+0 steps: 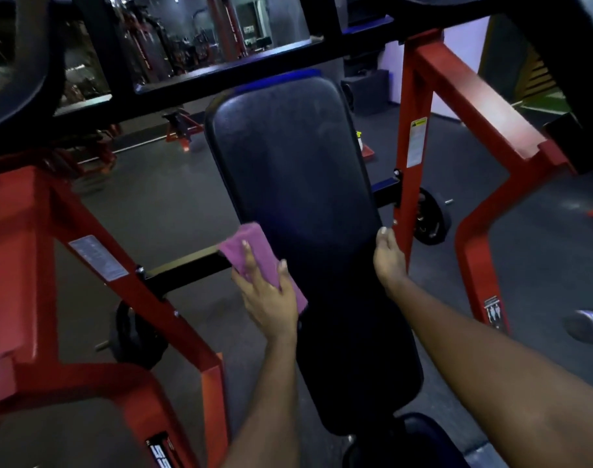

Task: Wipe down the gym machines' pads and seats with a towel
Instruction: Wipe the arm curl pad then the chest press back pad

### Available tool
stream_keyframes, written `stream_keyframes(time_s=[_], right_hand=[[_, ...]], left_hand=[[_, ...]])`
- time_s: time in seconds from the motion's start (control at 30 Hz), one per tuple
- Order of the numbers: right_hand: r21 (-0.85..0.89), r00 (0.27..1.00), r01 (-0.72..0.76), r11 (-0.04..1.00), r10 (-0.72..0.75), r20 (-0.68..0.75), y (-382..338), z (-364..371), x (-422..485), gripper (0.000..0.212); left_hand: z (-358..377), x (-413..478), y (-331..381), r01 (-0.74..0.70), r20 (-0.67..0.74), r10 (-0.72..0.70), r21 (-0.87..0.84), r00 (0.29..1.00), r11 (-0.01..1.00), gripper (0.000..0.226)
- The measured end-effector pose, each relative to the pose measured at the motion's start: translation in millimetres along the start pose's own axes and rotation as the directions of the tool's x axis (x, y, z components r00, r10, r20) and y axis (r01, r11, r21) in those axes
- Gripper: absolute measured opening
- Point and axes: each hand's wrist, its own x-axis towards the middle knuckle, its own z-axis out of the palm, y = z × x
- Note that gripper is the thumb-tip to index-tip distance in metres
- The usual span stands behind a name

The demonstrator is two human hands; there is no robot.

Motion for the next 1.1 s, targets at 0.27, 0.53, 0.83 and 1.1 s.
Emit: stream_keyframes(time_s=[0.27, 0.53, 0.83, 1.1], right_hand=[[0.066, 0.988, 0.149, 0.987, -0.151, 0.038, 35, -4, -11, 0.049], [0.035, 0.996, 0.064, 0.997, -0.066, 0.053, 147, -21, -48, 0.042], [-0.032, 0.986, 0.166, 0.986, -0.166, 0.014, 177, -17, -36, 0.047], [0.017, 0.998, 0.064, 0.998, -0.064, -0.004, 195, -40, -61, 0.033]], left_hand=[[5, -157, -93, 0.171, 0.200, -0.168, 0.003, 0.965, 0.985, 0.075], [3, -63, -38, 0.038, -0.033, -0.045, -0.190, 0.998, 0.981, 0.067], [12, -210, -113, 0.337, 0.117, -0.326, -0.094, 0.938, 0.937, 0.065], [5, -178, -109, 0.302, 0.147, -0.274, -0.231, 0.951, 0.925, 0.064]])
